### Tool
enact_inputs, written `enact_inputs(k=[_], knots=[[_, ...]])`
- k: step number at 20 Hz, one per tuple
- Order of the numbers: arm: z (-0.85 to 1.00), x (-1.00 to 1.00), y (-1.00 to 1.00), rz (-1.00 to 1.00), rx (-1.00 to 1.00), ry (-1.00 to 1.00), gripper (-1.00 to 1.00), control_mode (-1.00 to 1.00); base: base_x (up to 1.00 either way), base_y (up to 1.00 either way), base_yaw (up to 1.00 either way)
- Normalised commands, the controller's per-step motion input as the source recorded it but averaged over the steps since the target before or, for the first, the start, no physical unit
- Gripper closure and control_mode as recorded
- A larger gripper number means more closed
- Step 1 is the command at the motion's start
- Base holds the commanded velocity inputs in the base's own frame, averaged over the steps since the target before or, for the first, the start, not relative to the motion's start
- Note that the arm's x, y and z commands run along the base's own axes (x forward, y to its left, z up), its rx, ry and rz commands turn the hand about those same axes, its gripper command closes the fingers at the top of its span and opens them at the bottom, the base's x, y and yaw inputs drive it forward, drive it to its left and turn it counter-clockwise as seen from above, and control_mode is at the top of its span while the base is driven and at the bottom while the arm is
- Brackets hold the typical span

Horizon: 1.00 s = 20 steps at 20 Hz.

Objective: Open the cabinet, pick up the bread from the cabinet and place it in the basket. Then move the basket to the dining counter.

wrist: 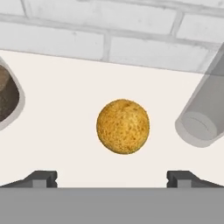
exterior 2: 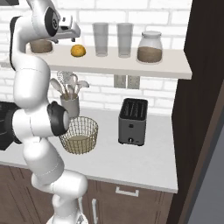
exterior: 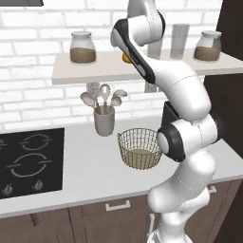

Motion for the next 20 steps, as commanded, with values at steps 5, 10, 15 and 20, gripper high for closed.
enact_inputs(k=[5,10,15,20], knots=[[-0.3,0.28,-0.02,-0.01,-0.02,0.01,-1.0,-1.0,0.0,0.0,0.0],[-0.27,0.22,-0.04,0.0,-0.02,0.0,-1.0,-1.0,0.0,0.0,0.0],[-0.16,0.28,-0.35,0.0,0.0,0.0,-1.0,-1.0,0.0,0.0,0.0],[-0.06,0.19,-0.09,0.01,0.0,0.0,-1.0,-1.0,0.0,0.0,0.0]])
